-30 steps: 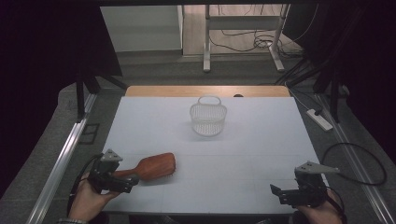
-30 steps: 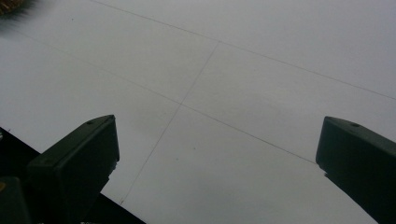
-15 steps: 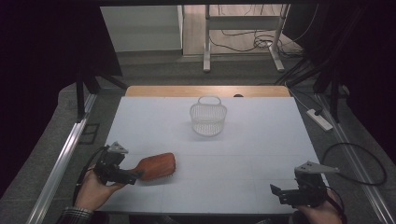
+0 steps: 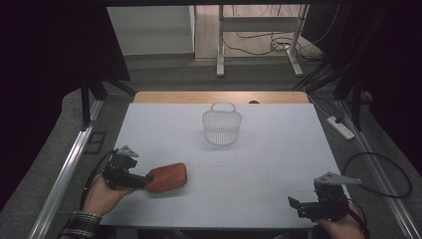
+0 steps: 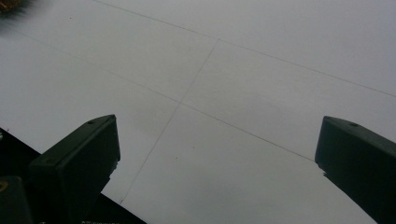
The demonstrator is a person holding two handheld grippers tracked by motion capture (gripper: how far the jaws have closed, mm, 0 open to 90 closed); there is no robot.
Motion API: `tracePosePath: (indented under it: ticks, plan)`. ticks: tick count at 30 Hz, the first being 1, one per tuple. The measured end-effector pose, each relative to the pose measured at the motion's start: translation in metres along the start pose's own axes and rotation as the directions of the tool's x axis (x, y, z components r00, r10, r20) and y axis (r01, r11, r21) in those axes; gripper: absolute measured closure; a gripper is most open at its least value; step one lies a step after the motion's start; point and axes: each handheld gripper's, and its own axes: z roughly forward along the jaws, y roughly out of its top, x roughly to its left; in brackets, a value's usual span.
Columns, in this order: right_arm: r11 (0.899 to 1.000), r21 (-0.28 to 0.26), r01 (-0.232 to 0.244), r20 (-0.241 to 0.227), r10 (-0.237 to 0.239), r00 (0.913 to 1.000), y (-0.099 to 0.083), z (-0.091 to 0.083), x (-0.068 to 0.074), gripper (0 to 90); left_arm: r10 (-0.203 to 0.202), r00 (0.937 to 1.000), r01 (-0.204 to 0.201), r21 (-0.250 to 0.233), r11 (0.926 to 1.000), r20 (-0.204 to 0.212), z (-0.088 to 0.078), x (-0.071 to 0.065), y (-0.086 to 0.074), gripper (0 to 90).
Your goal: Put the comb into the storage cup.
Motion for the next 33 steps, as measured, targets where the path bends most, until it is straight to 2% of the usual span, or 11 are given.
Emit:
tracePosePath:
  ticks: [9,13,14,18,20,22,28,33]
  plan:
    - [1.0,0.003,0.001,0.002,-0.001,1.0,0.0,0.0,0.0,0.9,-0.007,0.9996,0.008,0.015,0.9999,-0.027,0.002,0.009,0.005,58.8]
    - [1.0,0.005,-0.001,0.004,0.001,1.0,0.0,0.0,0.0,1.1,-0.017,0.9997,0.017,0.011,0.9998,-0.019,0.003,0.013,0.005,72.3]
    - [1.0,0.005,-0.001,0.004,0.001,1.0,0.0,0.0,0.0,1.2,-0.008,0.9995,0.008,0.019,0.9998,-0.03,0.004,0.015,0.004,77.2]
    - [1.0,0.007,0.0,0.003,0.0,1.0,0.0,0.001,0.0,1.3,-0.01,0.9993,0.011,0.04,0.9991,-0.037,0.005,0.019,0.004,86.3]
    - [1.0,0.008,-0.001,0.006,0.001,1.0,0.0,0.001,0.0,1.6,-0.003,0.9993,0.005,0.053,0.9986,-0.038,0.006,0.022,0.003,89.0]
    - [1.0,0.009,-0.004,0.008,0.004,1.0,0.0,0.001,0.0,1.7,-0.015,0.9991,0.017,0.06,0.998,-0.039,0.006,0.026,0.002,89.1]
    - [1.0,0.011,-0.005,0.007,0.005,1.0,0.0,0.001,0.0,1.9,-0.041,0.999,0.042,0.052,0.9978,-0.017,0.009,0.035,-0.006,89.2]
    - [1.0,0.014,-0.005,0.011,0.005,0.9999,0.0,0.001,0.0,2.2,-0.067,0.9974,0.069,0.076,0.9948,-0.029,0.017,0.043,-0.017,89.2]
